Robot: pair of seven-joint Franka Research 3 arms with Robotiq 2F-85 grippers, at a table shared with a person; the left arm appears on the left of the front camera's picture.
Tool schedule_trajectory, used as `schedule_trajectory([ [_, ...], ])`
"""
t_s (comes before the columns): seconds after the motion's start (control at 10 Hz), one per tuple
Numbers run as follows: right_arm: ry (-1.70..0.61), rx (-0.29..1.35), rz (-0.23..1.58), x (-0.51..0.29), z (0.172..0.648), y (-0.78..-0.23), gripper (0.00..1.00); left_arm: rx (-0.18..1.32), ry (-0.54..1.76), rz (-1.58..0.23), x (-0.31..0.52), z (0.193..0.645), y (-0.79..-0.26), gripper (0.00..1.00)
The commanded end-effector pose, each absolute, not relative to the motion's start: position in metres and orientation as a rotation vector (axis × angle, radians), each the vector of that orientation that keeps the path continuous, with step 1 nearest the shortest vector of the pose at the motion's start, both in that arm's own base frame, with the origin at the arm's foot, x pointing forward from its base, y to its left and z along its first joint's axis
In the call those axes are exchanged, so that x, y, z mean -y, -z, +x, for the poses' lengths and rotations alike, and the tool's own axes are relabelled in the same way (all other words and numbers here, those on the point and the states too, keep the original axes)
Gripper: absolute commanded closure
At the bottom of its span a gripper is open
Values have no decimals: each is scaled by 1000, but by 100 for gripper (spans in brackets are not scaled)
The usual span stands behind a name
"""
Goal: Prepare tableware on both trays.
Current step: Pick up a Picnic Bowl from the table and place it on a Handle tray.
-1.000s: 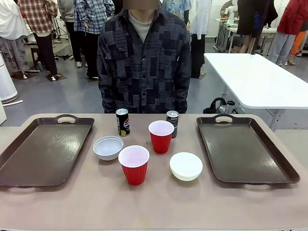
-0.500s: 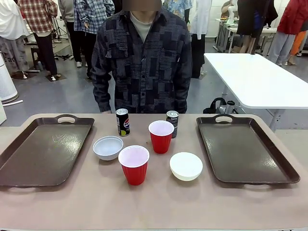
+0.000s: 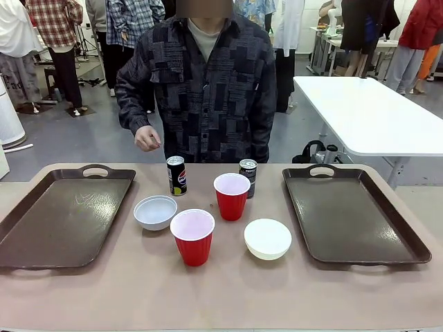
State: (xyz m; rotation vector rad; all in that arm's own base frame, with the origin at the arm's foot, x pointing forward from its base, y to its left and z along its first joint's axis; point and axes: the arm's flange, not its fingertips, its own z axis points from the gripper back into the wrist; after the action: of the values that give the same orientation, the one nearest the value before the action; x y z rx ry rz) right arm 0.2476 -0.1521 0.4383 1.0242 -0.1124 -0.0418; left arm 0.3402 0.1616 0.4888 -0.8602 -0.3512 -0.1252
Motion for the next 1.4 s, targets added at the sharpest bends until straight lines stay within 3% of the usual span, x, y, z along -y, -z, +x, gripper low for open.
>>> schedule_trajectory([
  [0.0,41,112,1036,152,248,-437,0,355,132,-872,-162,340,-488,0],
  [1.3,41,112,1036,152,248,-437,0,355,132,-872,-162,340,-488,0],
])
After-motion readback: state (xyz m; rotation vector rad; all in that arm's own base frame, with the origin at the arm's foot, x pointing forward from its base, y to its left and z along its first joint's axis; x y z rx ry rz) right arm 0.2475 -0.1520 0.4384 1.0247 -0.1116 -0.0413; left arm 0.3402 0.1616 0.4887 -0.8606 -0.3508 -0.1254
